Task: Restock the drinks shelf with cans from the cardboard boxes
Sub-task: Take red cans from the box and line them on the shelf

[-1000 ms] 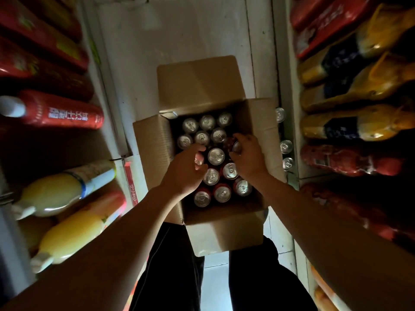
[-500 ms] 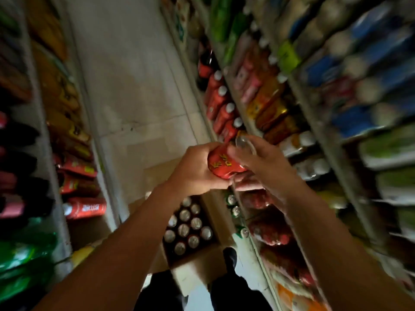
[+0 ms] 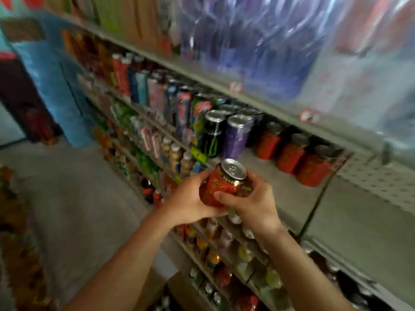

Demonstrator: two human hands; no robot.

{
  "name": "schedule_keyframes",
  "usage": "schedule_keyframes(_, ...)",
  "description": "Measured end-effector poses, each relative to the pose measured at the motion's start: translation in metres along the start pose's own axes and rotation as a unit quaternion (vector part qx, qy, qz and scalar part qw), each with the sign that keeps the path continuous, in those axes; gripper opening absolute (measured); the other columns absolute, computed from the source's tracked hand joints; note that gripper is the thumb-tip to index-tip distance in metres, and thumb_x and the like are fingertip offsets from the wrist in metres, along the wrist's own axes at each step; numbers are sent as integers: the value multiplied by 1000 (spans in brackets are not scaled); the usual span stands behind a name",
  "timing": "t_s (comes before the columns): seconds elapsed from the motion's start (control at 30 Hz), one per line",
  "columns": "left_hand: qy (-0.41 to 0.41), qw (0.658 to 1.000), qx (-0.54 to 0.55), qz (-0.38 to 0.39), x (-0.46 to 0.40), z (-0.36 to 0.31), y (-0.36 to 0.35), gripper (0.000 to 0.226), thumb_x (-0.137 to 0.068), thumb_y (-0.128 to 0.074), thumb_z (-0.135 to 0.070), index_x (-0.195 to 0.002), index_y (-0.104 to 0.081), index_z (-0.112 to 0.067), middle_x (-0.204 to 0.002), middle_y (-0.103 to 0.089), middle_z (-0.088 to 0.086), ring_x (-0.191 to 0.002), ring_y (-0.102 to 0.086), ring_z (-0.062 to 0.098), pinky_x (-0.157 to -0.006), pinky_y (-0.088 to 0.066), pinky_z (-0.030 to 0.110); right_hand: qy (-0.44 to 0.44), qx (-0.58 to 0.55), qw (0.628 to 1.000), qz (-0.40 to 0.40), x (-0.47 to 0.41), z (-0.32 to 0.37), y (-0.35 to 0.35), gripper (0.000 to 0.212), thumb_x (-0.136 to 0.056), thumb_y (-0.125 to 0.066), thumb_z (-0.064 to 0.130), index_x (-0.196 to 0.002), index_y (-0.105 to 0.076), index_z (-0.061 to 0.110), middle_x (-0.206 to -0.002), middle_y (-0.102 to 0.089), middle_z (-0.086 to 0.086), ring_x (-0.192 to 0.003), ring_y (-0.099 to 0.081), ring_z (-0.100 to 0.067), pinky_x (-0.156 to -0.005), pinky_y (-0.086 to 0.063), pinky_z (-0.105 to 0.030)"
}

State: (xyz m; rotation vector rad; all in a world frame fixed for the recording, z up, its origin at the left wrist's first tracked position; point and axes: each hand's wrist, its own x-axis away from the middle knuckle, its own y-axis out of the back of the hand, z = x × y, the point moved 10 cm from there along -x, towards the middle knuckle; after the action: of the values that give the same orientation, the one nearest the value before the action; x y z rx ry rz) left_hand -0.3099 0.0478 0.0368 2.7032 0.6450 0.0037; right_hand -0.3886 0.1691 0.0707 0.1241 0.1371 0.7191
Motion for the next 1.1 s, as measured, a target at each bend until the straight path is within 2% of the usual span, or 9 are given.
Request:
schedule_keyframes(0.1, -36, 999, 11, -8, -24, -37, -16, 72, -48, -96, -32, -111, -63, -45, -109, -72, -14, -103, -68, 5, -92, -54, 32, 30, 8, 999, -33, -5, 21, 41, 66, -60, -91, 1, -117, -63, 18, -105, -74, 0, -93, -71, -8, -80, -59, -26)
schedule_keyframes(0.23, -75, 995, 58, -32, -51, -68, -47, 56, -59, -90, -16, -109, -67, -29, -104, -74, -7, -100, -69, 8, -85, -56, 30, 44, 81, 993, -79, -9, 25, 81, 72, -55, -96, 28, -117, -59, 31, -106, -69, 13, -96, -66, 1, -80, -55, -23)
schedule_keyframes(0.33, -106, 992, 38, -49, -67, -81, -70, 52, -65, -86, -11, -110, -65, -28, -104, -73, -11, -100, -66, 0, -83, -51, 19, 7, 103, 988, -116, -19, 3, 103, 69, -57, -90, 45, -117, -64, 24, -102, -71, 12, -89, -66, 3, -82, -56, -26)
schedule_keyframes(0.5, -118, 984, -131, -33, -83, -68, -82, 59, -70, -78, -33, -124, -54, -33, -119, -63, -14, -110, -59, 2, -91, -49, 22, -12, 80, 989, -125, -44, -19, 116, 46, -69, -86, 3, -108, -63, 11, -89, -63, 18, -72, -60, 22, -63, -44, -1)
schedule_keyframes(0.6, -112, 957, -266, -29, -87, -46, -73, 41, -79, -72, -41, -115, -59, -30, -112, -64, -10, -104, -61, 8, -83, -53, 29, -31, 100, 987, -122, -70, -34, 113, 47, -69, -89, 12, -109, -65, 13, -94, -67, 9, -67, -59, 13, -61, -42, 0)
schedule_keyframes(0.73, -94, 914, -394, -29, -88, -26, -62, 39, -84, -61, -51, -112, -66, -24, -111, -64, -5, -105, -56, 15, -84, -49, 28, -41, 107, 983, -145, -95, -50, 108, 53, -68, -90, 14, -115, -67, 9, -103, -63, 7, -87, -59, -3, -62, -38, 4)
schedule_keyframes(0.8, -98, 912, -399, -10, -90, -23, -65, 42, -86, -56, -54, -111, -68, -22, -111, -66, -5, -105, -57, 15, -86, -48, 30, -49, 113, 981, -152, -102, -56, 104, 54, -68, -89, 16, -117, -67, 9, -107, -66, 5, -93, -60, -7, -66, -38, 0)
schedule_keyframes(0.9, -68, 926, -371, 33, -93, -13, -68, 41, -91, -56, -52, -116, -66, -21, -114, -64, -2, -106, -57, 16, -88, -50, 34, -57, 135, 977, -154, -112, -63, 100, 59, -66, -90, 20, -119, -66, 10, -117, -71, -6, -101, -67, -17, -78, -45, -20)
schedule_keyframes(1.1, -52, 922, -377, 73, -96, -4, -70, 36, -94, -53, -51, -113, -63, -23, -112, -59, -3, -106, -52, 17, -89, -47, 37, -71, 202, 962, -171, -112, -72, 99, 69, -67, -89, 32, -127, -61, 12, -126, -66, -7, -113, -64, -23, -81, -41, -20)
